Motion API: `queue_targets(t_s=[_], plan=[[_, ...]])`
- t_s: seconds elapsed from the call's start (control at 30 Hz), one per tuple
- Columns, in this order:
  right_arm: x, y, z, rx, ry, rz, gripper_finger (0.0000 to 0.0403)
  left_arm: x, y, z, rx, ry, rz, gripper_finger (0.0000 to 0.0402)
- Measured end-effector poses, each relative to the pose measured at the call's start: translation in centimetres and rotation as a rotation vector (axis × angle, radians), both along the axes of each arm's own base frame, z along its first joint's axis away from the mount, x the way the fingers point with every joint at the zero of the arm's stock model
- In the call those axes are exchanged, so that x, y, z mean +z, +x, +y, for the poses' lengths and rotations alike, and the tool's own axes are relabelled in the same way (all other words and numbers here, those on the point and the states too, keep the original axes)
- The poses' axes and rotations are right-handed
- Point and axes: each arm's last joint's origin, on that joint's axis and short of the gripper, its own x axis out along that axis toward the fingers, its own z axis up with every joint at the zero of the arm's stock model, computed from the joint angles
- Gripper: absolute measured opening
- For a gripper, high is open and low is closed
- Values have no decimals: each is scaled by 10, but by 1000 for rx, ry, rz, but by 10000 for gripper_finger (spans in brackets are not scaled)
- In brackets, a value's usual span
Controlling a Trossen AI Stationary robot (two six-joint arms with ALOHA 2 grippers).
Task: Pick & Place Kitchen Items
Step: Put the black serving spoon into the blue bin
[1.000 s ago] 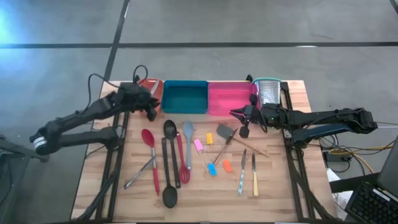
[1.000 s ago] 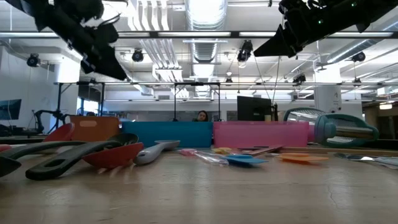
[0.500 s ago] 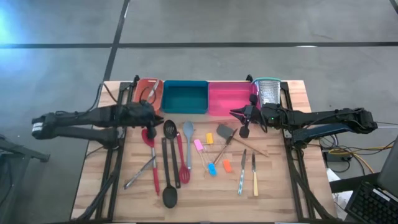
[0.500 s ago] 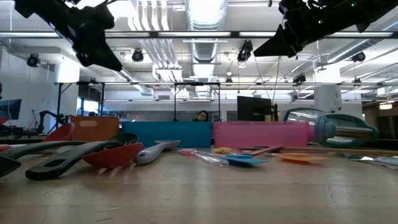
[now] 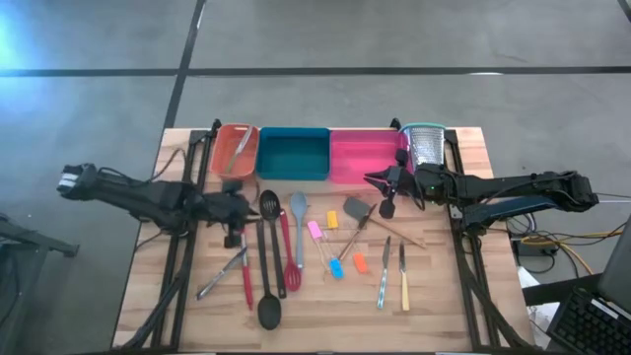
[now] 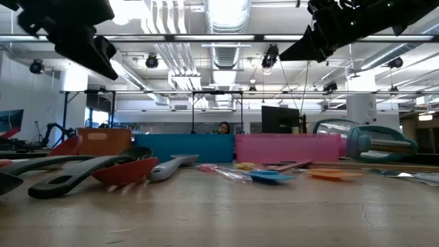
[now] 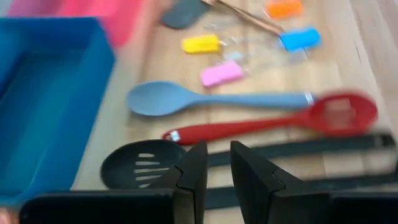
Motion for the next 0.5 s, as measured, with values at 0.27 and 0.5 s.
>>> queue_targets(t_s=[0.27,0.5], plan=[[5,1,0,-1,-5,-54,38,-22,19,-17,-190,132,161,80],[7,2,0,-7,18,-84,38,-29,38,-24,-305,125,244,93]])
